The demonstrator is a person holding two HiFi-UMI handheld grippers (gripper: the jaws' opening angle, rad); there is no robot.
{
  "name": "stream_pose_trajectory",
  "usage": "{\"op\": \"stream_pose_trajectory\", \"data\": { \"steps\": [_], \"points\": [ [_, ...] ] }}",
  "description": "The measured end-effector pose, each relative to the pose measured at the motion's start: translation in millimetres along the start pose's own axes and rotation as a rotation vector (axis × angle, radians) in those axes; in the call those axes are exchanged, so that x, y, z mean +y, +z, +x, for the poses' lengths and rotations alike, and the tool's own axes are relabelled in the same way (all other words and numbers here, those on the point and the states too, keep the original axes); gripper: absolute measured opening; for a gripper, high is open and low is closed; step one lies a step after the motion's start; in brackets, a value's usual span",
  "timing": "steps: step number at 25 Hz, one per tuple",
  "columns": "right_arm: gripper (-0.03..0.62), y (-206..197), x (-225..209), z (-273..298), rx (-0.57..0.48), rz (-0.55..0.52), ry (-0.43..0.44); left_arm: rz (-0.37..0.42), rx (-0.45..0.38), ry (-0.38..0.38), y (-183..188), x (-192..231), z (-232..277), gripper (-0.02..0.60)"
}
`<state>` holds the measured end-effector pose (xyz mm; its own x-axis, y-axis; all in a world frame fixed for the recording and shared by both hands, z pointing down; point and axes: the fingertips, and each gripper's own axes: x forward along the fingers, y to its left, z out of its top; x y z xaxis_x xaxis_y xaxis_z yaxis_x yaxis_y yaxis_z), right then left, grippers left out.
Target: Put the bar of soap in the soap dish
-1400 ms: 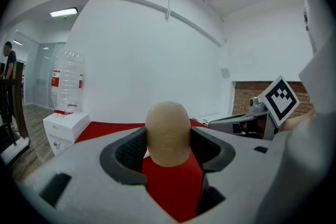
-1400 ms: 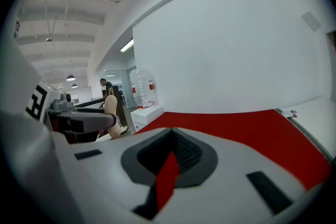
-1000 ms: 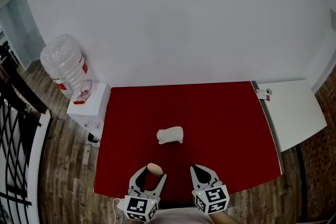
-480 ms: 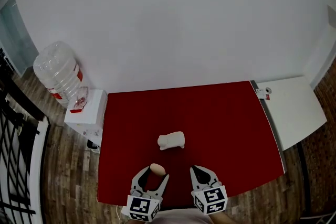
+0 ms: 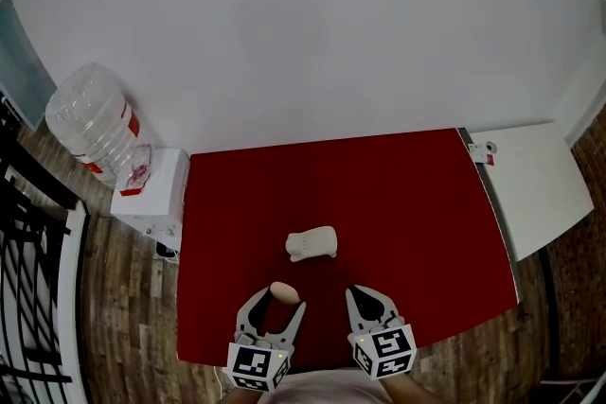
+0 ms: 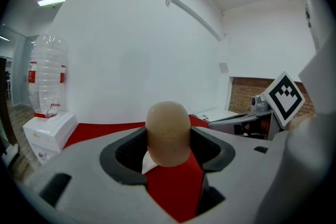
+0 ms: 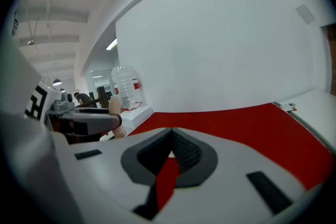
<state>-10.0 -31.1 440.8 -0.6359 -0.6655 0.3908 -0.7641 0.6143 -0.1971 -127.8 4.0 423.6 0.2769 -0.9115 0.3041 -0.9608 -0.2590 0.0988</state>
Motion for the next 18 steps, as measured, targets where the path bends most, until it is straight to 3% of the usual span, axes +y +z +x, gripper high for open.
{"op": "stream_pose_trajectory", "data": {
  "steps": [12,18],
  "points": [
    [-0.006,-9.2,-22.9,36.3,0.031,0.017,-0.034,0.025,0.035,-0.032,-10.8,20.7,44.3,0.267],
    [-0.006,-11.0,-32.1,48.7,0.030,0.037,-0.048,0.095,0.055,-0.080,-12.8,26.4,65.8,0.267]
  ]
}}
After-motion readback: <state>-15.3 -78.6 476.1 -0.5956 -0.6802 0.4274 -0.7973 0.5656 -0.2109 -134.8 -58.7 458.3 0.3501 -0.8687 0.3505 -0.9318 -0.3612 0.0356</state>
